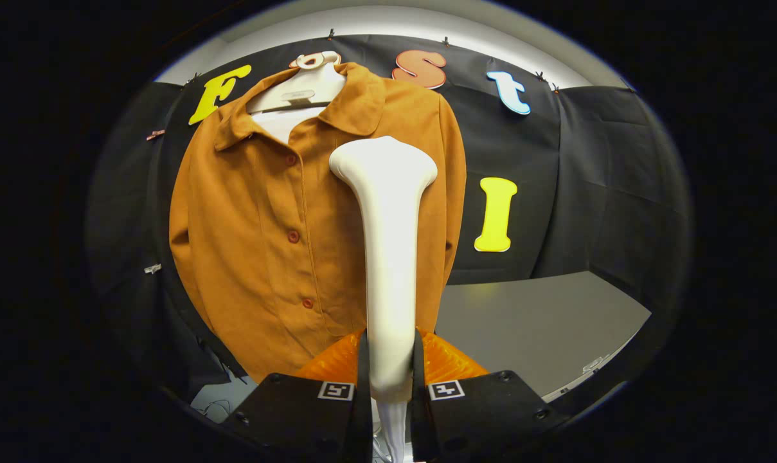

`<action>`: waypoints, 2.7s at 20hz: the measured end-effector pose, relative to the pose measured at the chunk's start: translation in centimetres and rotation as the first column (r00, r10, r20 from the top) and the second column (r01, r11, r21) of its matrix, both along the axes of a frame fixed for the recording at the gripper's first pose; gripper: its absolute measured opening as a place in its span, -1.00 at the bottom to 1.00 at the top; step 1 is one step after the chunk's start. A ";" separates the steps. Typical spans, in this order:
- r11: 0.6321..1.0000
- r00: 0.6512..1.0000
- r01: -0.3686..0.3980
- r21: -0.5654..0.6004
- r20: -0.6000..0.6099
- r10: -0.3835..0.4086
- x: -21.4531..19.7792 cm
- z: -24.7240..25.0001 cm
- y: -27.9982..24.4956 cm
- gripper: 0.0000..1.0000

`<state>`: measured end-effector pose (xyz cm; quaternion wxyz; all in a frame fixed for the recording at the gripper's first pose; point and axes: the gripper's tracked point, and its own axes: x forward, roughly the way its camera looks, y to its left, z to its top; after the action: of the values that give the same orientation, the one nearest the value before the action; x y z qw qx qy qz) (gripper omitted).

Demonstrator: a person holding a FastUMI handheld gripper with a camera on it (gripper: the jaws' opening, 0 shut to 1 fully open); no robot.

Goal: Iron the clothes twice with a garment steamer, once on the left side and once on the right side.

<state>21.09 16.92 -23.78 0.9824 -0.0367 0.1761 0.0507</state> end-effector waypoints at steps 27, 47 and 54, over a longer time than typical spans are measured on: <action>1.000 0.979 0.005 0.011 -0.204 -0.003 -10.8 -9.3 0.2 -0.46; 0.990 0.963 -0.140 -0.017 0.230 0.140 -11.8 9.7 10.9 -0.46; 0.981 0.950 -0.149 -0.121 0.257 0.176 -9.2 8.4 15.9 -0.47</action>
<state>11.87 32.87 -15.41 0.9865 -0.1068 0.0412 0.1172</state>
